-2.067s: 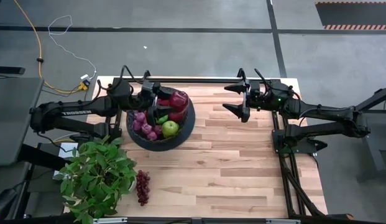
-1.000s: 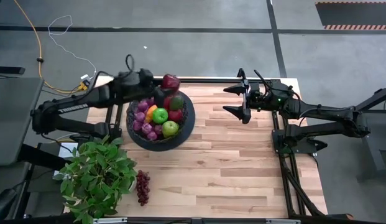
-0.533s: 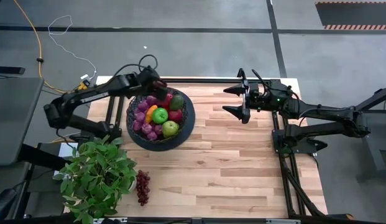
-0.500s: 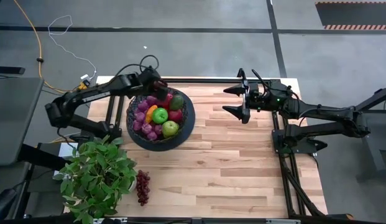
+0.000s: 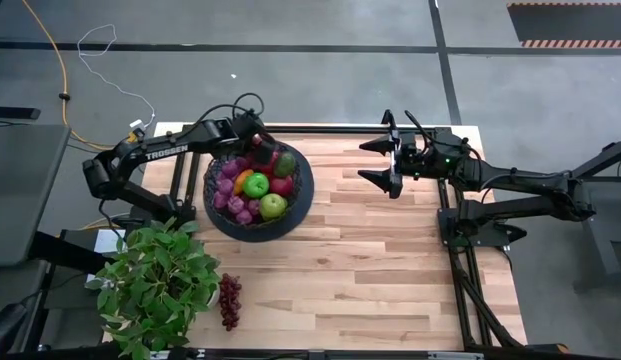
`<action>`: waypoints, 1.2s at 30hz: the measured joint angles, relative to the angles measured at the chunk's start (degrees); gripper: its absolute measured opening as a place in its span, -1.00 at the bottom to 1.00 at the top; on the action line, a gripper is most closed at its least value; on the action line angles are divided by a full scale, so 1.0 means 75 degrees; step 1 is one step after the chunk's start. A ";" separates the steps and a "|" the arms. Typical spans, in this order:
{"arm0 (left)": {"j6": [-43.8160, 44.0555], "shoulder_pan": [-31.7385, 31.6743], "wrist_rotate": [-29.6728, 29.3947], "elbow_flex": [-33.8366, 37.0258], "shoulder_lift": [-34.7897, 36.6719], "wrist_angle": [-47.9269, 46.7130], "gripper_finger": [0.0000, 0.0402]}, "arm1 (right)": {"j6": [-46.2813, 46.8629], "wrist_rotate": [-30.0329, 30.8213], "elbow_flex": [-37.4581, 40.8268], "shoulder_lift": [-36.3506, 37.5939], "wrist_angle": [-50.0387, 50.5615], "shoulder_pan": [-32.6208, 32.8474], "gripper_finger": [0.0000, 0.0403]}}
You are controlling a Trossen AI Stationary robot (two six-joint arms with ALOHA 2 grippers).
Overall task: Build produce basket
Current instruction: Put the red apple into the wire basket, then put the grapes into the wire basket
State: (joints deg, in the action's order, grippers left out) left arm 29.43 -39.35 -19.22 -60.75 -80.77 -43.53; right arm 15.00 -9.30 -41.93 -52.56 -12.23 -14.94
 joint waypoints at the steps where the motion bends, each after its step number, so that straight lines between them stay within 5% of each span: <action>1: -0.0153 0.0006 -0.0057 0.0000 0.0000 -0.0002 0.62 | 0.0000 0.0000 0.0000 0.0000 -0.0001 -0.0002 0.97; 10: -0.0143 0.0000 -0.0155 0.0000 0.0000 0.0006 0.65 | 0.0003 0.0000 0.0000 0.0000 0.0000 -0.0002 0.97; 22: 0.0050 -0.0003 -0.0167 -0.0090 0.0104 -0.0006 0.97 | 0.0020 -0.0003 0.0000 0.0000 0.0000 0.0000 0.97; 36: -0.0207 0.0154 0.0051 -0.1850 0.1324 0.0105 0.99 | 0.0007 -0.0006 0.0000 0.0000 0.0000 -0.0003 0.97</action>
State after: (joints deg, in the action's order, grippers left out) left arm 27.87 -38.20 -18.84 -74.63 -70.84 -42.74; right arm 15.06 -9.34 -41.93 -52.56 -12.23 -14.96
